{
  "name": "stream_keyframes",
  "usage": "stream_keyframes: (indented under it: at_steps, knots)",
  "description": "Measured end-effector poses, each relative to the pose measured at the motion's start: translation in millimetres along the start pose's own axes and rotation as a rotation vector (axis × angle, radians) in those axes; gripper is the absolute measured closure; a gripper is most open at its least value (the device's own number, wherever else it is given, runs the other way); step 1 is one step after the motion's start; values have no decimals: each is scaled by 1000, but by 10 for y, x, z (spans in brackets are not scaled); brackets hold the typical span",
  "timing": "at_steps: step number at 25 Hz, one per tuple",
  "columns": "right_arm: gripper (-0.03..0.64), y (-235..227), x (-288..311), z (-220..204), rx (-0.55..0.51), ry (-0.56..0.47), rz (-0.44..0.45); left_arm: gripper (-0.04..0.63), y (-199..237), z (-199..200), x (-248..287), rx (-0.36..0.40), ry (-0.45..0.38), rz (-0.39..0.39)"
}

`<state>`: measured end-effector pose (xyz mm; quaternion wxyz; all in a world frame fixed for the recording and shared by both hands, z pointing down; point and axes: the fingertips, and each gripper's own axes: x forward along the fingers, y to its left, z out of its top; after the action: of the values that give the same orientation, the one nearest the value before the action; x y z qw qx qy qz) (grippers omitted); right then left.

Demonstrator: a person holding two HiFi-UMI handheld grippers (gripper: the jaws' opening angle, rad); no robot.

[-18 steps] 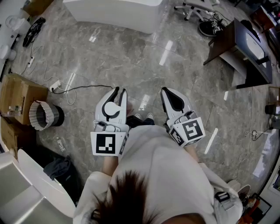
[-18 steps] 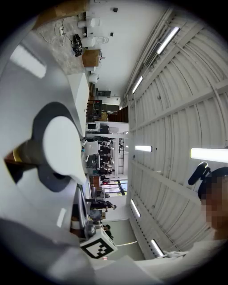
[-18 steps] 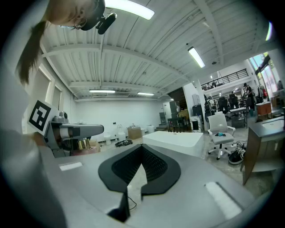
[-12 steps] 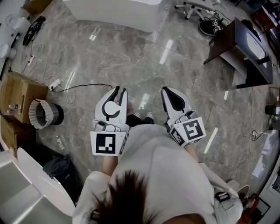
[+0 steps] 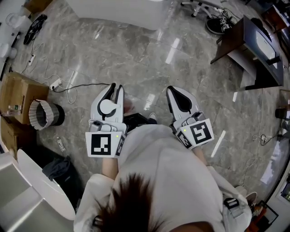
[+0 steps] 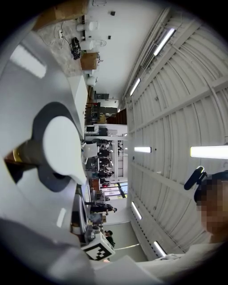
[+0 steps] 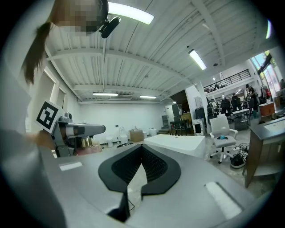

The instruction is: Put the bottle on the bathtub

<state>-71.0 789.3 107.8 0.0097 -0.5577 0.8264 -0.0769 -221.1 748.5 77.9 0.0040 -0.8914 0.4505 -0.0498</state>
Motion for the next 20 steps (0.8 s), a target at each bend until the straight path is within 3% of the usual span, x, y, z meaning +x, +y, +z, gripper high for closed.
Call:
stream_keyframes:
  at_steps: [10, 20]
  knots:
    - [620, -251, -201, -149, 18, 30, -32, 480, 98, 8, -8, 11, 2, 53]
    - [620, -410, 140, -213, 32, 89, -34, 480, 322, -41, 290, -17, 28, 52]
